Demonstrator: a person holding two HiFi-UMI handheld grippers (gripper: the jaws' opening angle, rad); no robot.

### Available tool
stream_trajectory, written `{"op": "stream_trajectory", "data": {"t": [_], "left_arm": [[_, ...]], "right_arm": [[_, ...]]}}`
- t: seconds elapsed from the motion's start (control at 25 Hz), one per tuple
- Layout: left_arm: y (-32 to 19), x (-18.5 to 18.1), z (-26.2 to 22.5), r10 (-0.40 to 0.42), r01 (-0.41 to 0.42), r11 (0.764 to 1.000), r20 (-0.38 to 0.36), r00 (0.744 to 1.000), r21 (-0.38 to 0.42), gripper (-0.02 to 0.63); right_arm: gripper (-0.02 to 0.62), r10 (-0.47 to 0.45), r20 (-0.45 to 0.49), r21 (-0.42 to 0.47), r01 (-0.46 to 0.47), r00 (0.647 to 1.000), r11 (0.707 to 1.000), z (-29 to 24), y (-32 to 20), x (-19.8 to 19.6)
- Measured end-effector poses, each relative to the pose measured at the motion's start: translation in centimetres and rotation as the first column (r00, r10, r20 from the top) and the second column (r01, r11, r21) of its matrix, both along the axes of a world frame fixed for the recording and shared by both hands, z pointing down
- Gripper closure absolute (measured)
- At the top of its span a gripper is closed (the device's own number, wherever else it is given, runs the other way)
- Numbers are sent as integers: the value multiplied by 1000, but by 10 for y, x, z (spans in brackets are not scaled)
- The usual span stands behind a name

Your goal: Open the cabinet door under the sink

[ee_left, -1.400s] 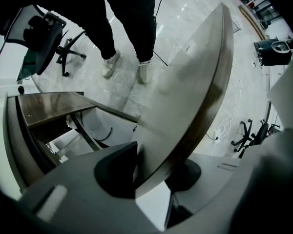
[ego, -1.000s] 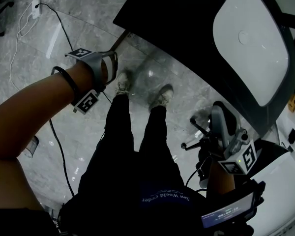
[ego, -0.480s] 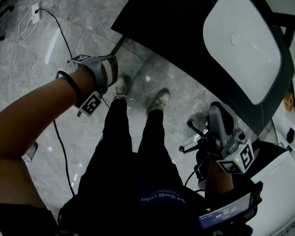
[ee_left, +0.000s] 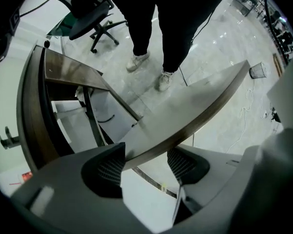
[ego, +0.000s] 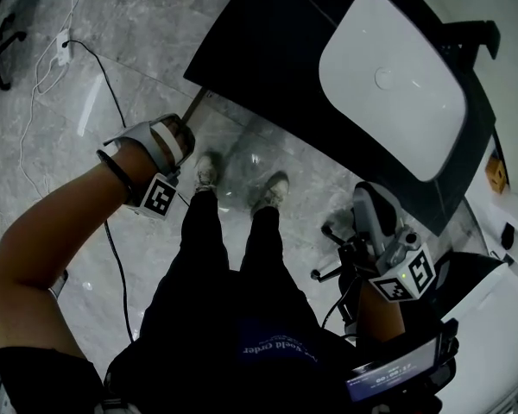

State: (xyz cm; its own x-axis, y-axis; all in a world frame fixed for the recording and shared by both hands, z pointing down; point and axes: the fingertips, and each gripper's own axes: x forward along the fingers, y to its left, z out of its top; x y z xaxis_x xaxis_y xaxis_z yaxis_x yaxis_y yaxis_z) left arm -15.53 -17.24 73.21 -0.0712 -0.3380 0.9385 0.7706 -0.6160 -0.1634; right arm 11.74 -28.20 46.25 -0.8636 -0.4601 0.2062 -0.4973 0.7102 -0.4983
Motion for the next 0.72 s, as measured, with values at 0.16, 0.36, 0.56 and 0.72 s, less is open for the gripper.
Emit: {"op": "stream_trajectory", "data": {"t": [0.16,0.36,0.56,0.72], "left_arm": [[-6,4,-19,-81,82,996,-38,996,23,348],[-16,18,-58,-162,168,985,-104,981,49,364],[-24,55,-109,-284,303,952,-265,922,32,390],[-25,96,-150,-405,420,906,-410,817,-59,417]], "right_arm": [[595,9,2,9,-9,1000,1000,-14,-7,12],[595,26,-1,9,-26,1000,1000,-30,-8,26],[595,37,-6,25,-37,999,999,-51,-11,39],[595,53,-14,55,-53,998,997,-72,-12,54]]}}
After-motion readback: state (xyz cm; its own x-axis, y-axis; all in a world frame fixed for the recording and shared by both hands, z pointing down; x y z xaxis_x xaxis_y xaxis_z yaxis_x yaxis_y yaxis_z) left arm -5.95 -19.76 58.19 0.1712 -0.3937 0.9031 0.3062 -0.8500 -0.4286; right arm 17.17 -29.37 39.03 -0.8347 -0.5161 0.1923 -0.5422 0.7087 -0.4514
